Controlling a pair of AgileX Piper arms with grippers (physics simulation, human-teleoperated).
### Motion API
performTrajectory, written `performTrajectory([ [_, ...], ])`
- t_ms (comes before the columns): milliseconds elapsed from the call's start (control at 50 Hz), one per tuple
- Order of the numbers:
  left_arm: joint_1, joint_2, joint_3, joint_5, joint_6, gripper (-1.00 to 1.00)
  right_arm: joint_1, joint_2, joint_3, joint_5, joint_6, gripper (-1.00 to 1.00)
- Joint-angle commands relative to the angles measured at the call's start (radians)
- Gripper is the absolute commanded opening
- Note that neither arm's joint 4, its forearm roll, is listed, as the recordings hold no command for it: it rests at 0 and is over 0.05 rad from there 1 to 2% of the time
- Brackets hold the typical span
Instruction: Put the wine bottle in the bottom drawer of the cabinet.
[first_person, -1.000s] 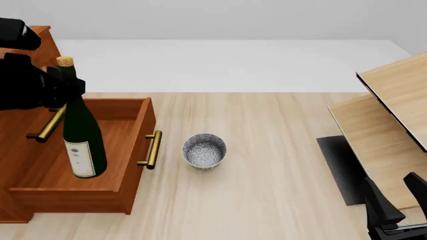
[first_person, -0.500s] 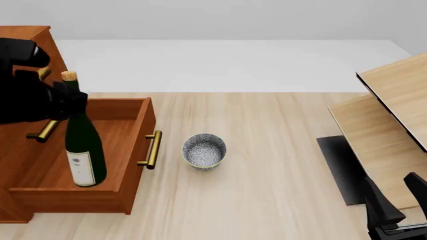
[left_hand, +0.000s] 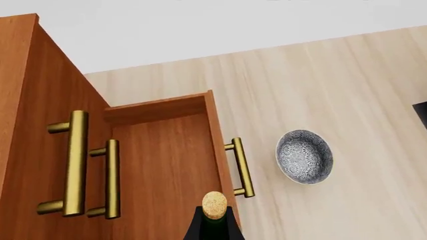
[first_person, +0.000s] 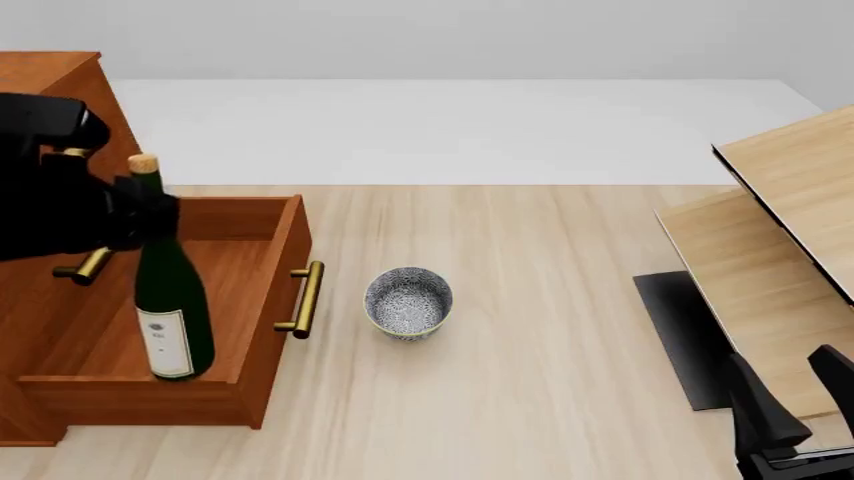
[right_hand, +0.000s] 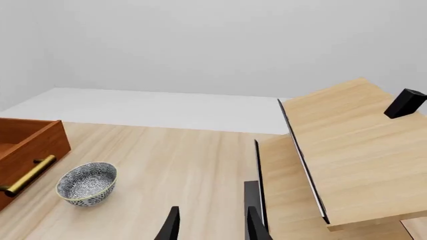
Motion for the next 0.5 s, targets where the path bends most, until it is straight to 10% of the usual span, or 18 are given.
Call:
performTrajectory([
  [20, 0.020, -0.011, 0.009, -0.026, 0.005, -1.00, -0.003, 0.002, 0.001, -0.004, 0.002, 1.00],
  [500, 0.008, 0.078, 0.050, -0.140, -0.003, -1.00, -0.005, -0.005, 0.001, 0.003, -0.003, 1.00],
])
